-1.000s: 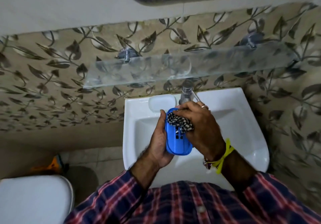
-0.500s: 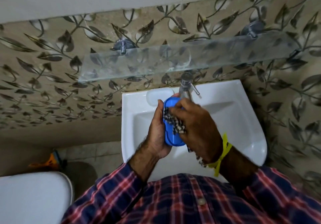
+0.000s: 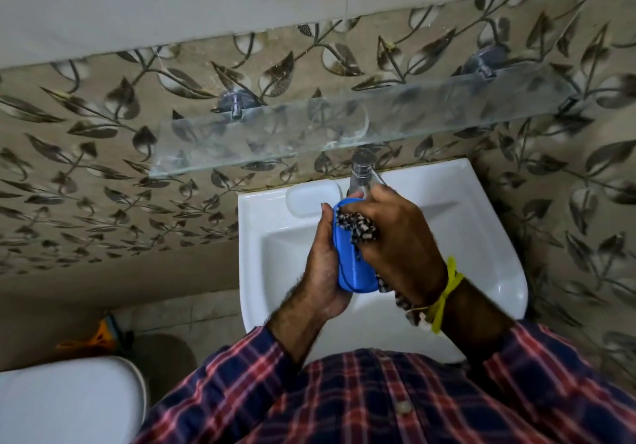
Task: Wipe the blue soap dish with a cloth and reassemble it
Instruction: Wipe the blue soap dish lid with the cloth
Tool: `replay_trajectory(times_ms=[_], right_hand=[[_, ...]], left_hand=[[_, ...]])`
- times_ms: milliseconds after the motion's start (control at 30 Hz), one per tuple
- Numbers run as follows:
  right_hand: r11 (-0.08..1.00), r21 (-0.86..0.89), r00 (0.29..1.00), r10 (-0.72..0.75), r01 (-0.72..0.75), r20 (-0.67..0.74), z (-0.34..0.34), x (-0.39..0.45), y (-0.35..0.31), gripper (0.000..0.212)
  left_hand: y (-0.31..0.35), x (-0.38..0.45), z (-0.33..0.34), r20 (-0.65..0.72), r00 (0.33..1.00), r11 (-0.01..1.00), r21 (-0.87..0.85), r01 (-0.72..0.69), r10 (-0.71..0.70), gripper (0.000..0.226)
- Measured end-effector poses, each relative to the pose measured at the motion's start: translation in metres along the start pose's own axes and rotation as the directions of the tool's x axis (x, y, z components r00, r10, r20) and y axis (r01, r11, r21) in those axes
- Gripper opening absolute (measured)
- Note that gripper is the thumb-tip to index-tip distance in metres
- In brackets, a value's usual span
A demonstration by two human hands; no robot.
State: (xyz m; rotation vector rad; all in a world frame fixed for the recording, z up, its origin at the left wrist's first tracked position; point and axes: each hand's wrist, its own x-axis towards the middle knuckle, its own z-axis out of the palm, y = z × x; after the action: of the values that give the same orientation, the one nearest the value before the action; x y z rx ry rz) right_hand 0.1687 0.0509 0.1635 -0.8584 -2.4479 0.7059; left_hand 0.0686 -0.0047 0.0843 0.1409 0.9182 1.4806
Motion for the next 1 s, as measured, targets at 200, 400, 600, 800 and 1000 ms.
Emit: replay_trajectory(times_ms=[200, 400, 600, 800, 1000], right_hand=[[0.992, -0.037, 0.972, -0.112, 0.122, 0.205, -0.002, -0.033, -0.004, 0.043], [0.986, -0.024, 0.972, -0.159, 0.166, 0.174, -0.002, -0.036, -0.003, 0.047], [0.992, -0.092, 0.995, -0.086, 0.09, 0.043, -0.007, -0.028, 0.008, 0.046], [0.984, -0.11, 0.987, -0.132, 0.142, 0.089, 0.002, -0.035, 0.012, 0.048], [0.988, -0.098, 0.992, -0.113, 0.118, 0.051, 0.005, -0.026, 0.015, 0.045]], left_hand=[[0.01, 0.002, -0.004, 0.014, 0.999, 0.997, 0.062, -0.049, 0.048, 0.072], [0.026, 0.005, 0.001, 0.01, 0.999, 0.999, -0.023, -0.046, 0.046, 0.071], [0.023, 0.005, 0.005, -0.064, 0.998, 0.998, -0.068, -0.012, 0.008, 0.077], [0.033, 0.01, -0.001, -0.057, 0.997, 0.999, -0.03, -0.045, 0.043, 0.073], [0.032, 0.01, -0.003, -0.041, 0.999, 1.0, -0.012, -0.009, 0.008, 0.07]])
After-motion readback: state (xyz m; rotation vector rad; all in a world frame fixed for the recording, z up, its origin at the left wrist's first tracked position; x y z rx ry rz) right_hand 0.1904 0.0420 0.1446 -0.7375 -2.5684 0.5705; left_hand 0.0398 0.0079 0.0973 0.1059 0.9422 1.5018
